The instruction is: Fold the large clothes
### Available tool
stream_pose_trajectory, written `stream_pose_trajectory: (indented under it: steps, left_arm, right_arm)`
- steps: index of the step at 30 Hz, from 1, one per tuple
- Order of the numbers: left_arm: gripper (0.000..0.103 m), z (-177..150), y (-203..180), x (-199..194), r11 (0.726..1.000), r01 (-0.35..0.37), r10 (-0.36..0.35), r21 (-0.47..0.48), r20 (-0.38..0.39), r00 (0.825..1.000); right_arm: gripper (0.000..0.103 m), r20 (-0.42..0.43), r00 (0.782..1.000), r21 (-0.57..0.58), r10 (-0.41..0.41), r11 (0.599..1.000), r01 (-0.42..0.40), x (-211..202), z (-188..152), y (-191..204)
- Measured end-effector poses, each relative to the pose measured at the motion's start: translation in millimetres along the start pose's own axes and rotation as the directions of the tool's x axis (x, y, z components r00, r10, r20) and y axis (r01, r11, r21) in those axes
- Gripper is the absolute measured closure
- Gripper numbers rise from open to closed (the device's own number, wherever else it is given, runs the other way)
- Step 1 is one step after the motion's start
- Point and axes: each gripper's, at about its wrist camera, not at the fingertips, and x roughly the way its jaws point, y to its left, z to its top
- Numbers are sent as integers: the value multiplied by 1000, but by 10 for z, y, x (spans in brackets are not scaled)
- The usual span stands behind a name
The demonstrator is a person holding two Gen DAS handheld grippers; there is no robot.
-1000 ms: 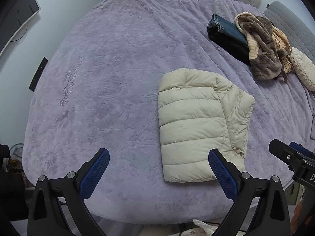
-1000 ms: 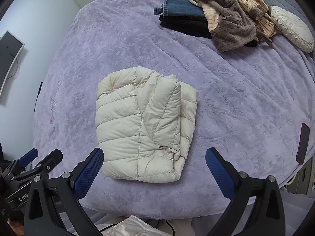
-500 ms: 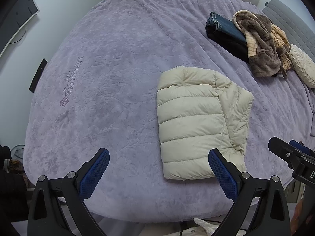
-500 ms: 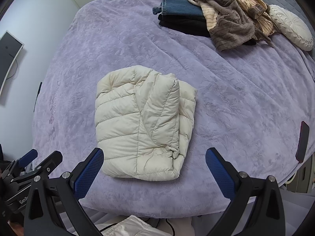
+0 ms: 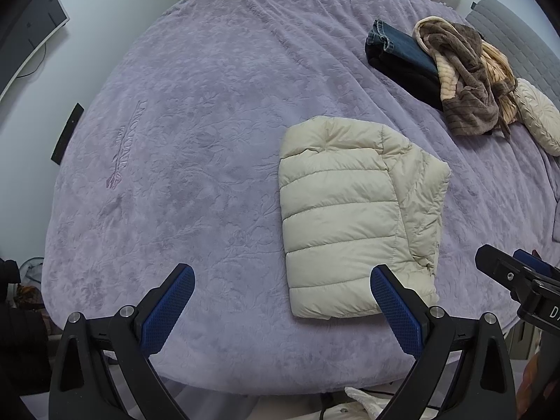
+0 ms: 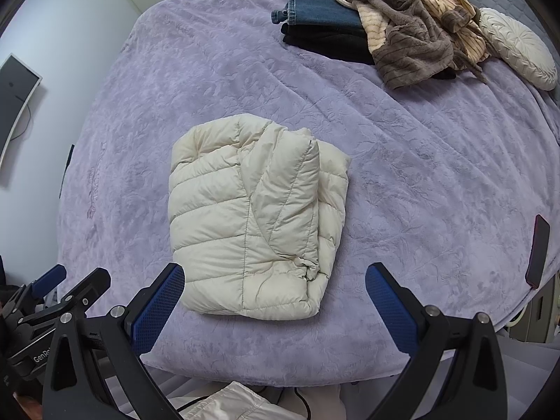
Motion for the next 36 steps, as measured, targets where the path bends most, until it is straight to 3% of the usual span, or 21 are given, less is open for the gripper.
stream_pose_trajectory:
  steps: [36]
  left_arm:
    - [2, 91, 120, 75, 1000, -10, 10, -11, -18, 1000]
  right_arm:
    - [0, -17, 1000, -19, 1, 1000, -1, 61, 28, 96]
